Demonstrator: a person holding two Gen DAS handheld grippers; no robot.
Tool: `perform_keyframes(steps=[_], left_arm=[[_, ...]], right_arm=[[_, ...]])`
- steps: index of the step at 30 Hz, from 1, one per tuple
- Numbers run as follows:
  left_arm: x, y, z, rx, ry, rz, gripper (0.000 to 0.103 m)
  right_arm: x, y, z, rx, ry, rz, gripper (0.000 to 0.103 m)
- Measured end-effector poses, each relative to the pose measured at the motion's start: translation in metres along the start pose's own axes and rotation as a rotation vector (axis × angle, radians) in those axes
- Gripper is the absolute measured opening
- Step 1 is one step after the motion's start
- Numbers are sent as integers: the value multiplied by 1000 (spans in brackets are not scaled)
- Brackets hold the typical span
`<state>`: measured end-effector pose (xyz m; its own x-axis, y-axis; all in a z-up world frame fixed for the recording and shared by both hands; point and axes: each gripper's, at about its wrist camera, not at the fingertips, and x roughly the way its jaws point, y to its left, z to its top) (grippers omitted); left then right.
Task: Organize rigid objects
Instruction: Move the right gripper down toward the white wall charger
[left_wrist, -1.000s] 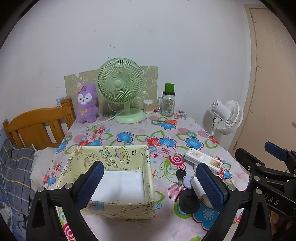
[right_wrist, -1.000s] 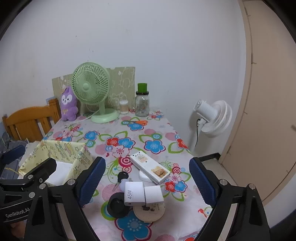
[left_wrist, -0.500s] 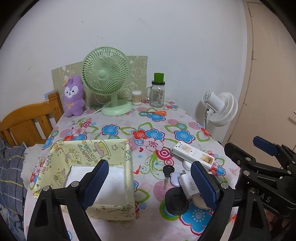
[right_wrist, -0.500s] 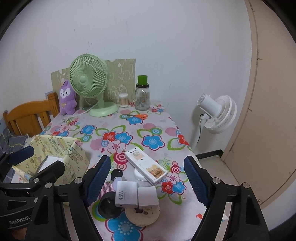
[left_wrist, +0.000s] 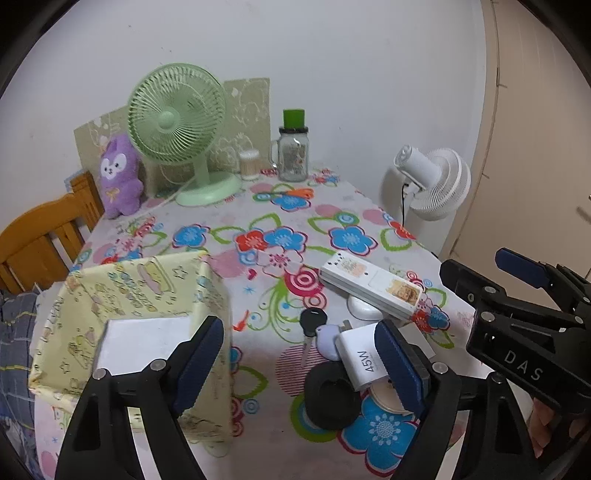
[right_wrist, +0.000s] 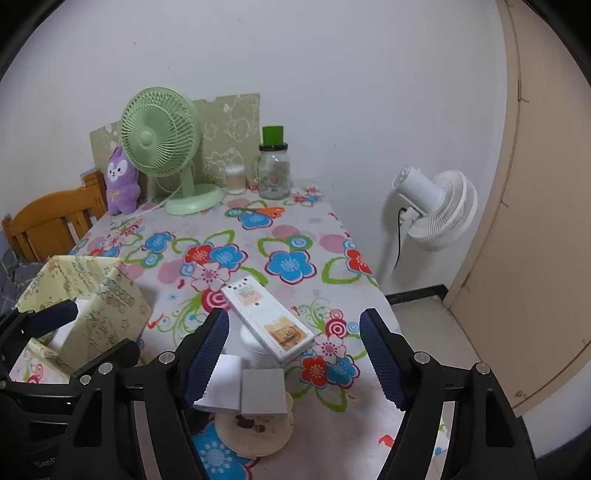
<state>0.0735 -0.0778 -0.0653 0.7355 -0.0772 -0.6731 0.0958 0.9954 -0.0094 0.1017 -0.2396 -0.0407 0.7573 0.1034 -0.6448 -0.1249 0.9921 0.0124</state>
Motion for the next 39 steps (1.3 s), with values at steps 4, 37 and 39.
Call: perform_keyframes(steps=[4, 37, 39], left_arm=[[13, -10, -2, 21, 31, -12, 85], [72, -45, -28, 100, 150, -58, 94], [73, -43, -28, 77, 147, -49, 97]], right_arm=[[11, -9, -3, 13, 21, 10, 76], [72, -15, -24, 21, 163, 49, 75], [73, -15, -26, 22, 167, 49, 75]])
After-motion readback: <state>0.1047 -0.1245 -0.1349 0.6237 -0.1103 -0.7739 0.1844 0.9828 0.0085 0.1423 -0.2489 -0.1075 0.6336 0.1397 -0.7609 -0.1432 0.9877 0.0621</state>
